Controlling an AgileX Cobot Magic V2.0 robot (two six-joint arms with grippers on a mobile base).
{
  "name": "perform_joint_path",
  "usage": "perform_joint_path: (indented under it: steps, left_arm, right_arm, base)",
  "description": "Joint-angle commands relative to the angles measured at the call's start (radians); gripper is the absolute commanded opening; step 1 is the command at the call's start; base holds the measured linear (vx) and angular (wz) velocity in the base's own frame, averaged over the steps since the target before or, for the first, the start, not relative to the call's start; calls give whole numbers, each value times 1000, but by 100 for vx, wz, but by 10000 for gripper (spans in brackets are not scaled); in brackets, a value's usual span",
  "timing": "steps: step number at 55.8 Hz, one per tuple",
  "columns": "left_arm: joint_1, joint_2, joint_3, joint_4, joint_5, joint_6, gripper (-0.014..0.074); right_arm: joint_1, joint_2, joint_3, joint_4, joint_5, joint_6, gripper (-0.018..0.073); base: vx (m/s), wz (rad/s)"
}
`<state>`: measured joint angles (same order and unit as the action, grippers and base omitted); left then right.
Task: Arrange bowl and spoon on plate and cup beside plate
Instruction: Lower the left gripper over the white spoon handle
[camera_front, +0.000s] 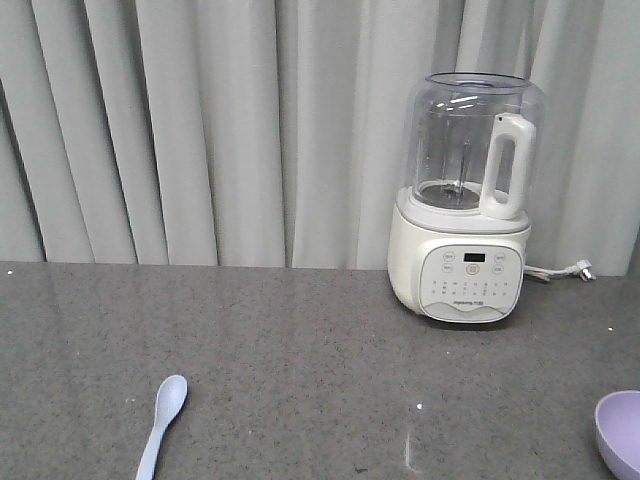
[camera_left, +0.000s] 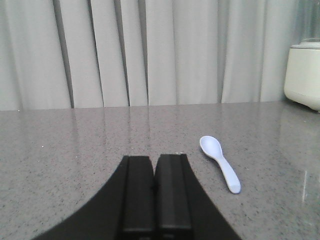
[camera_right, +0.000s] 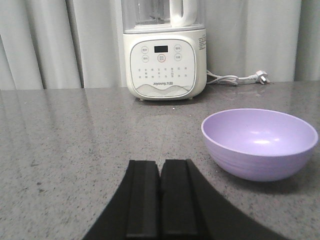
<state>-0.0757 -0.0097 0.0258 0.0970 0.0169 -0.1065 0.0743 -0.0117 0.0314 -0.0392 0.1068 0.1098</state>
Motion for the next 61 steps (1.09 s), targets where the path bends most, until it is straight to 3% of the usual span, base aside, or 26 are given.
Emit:
perform_joint_path:
  steps: [1, 40, 43, 51, 53, 57, 61]
  left_arm:
    - [0, -7, -25, -10, -77, -1, -3]
    - [0, -7, -26, -10, -81, -1, -3]
    - [0, -7, -38, -10, -127, -1, -3]
    - [0, -7, -45, -11, -402, -19, -3]
    - [0, -7, -68, -14, -451, -36, -3]
    - [0, 0, -161, -14, -380, -110, -3]
    - [0, 48, -314, -6, -229, -103, -3]
  right_arm:
    - [-2, -4, 3, -8, -86, -4, -6]
    - [-2, -5, 3, -8, -115, -4, -6]
    - [-2, -5, 1, -8, -165, -4, -6]
    - [-2, -5, -23, -8, -388, -6, -6]
    - [-2, -4, -56, -8, -391, -10, -6]
    - [-2, 15, -185, -9, -308, -43, -6]
    - [-2, 89, -361, -10, -215, -127, -6]
  base:
    - [27, 0]
    - [7, -1]
    - [0, 0]
    - [0, 0]
    - [0, 0]
    - [0, 0]
    - [0, 0]
